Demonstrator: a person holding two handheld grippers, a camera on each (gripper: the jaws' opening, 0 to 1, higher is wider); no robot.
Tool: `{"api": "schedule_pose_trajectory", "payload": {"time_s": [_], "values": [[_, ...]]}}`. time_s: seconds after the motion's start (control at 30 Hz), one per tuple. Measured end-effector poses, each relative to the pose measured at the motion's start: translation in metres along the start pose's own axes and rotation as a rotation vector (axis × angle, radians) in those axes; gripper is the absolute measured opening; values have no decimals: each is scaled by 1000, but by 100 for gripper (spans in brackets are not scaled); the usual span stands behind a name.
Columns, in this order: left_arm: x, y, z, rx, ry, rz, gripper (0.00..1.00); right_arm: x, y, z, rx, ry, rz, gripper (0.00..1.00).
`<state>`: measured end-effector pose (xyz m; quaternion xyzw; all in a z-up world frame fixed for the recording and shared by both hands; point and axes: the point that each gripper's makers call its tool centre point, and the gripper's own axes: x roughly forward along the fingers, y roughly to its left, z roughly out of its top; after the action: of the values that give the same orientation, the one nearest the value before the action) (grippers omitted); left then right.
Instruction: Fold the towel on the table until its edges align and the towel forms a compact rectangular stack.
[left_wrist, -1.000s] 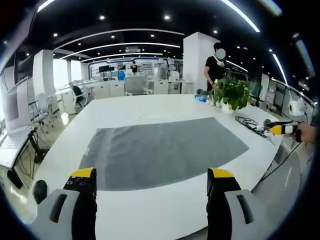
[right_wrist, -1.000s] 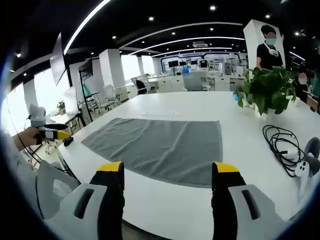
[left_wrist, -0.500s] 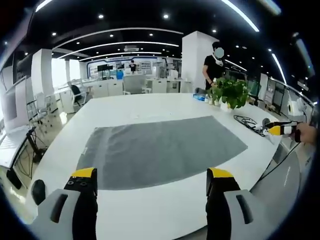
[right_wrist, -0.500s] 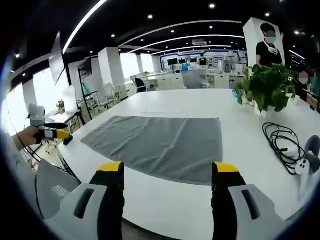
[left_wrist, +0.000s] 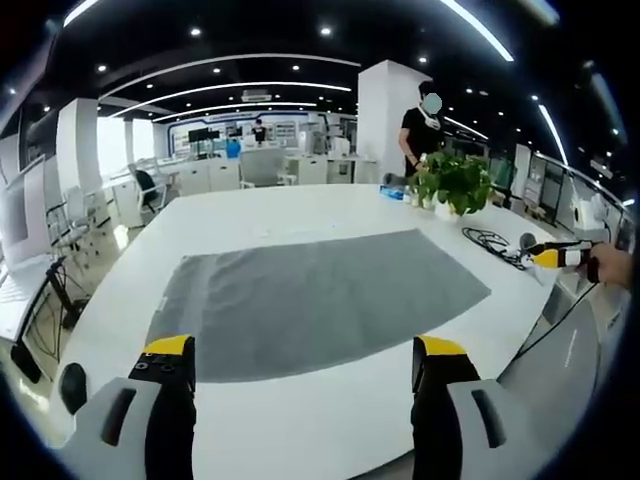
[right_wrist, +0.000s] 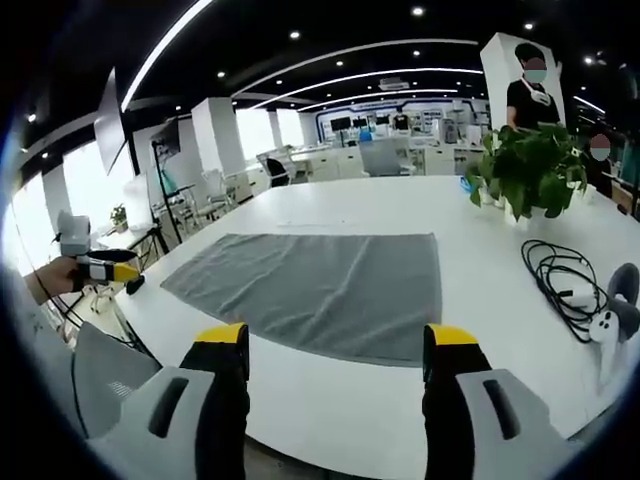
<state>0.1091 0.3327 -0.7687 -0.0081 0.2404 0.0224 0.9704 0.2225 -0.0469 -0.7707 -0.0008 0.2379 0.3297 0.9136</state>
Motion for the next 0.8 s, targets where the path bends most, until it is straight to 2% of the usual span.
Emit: {"api": "schedule_pose_trajectory", "payload": {"time_s": [0.27,0.5,0.7,0.8], "values": [[3,-3,0,33,12,-19,92,-3,-13,4,-16,7,-11,70],[6,-17,5,87,25,-50,90,-2,-21,12,-29,2,0,70],[11,-31,20,114,26,-84,90,-3,-30,20,-20,2,-2,70],[13,-43,43,118,-31,-104,89,-2,-29,34,-30,-31,-5,69]]}}
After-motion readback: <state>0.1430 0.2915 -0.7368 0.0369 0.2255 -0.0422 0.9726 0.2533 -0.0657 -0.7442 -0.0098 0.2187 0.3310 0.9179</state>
